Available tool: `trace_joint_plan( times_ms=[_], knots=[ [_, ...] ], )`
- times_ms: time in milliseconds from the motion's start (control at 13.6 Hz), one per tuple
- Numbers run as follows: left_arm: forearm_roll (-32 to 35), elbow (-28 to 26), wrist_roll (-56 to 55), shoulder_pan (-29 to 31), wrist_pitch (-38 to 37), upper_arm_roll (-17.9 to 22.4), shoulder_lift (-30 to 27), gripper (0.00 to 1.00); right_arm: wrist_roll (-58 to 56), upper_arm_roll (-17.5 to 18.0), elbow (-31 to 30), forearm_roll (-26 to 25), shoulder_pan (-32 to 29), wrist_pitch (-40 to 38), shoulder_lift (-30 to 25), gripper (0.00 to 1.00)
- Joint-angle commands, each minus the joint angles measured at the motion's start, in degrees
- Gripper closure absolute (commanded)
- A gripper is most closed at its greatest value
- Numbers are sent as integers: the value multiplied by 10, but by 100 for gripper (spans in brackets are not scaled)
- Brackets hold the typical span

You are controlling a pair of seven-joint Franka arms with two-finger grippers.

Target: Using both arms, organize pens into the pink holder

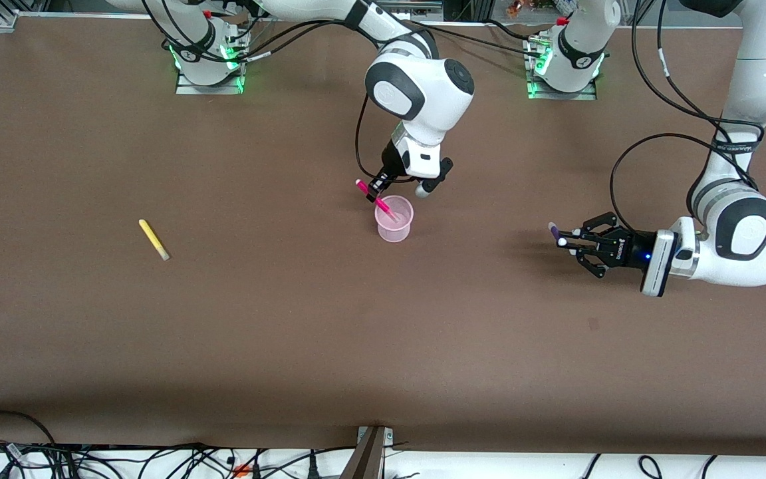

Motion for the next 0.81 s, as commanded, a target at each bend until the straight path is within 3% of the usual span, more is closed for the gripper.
trace_joint_plan(
  times_ms=[0, 147, 737],
  knots=[
    [-46, 16, 21, 1, -32, -13, 12, 100, 9, -12, 19, -11, 10, 9, 18, 100],
    [-49, 36, 39, 10, -32, -41, 12, 100, 11, -12, 19, -11, 10, 11, 22, 96],
    [-78, 55, 36, 4, -33, -43, 9, 100, 23, -12, 19, -13, 15, 9, 21, 89]
  ],
)
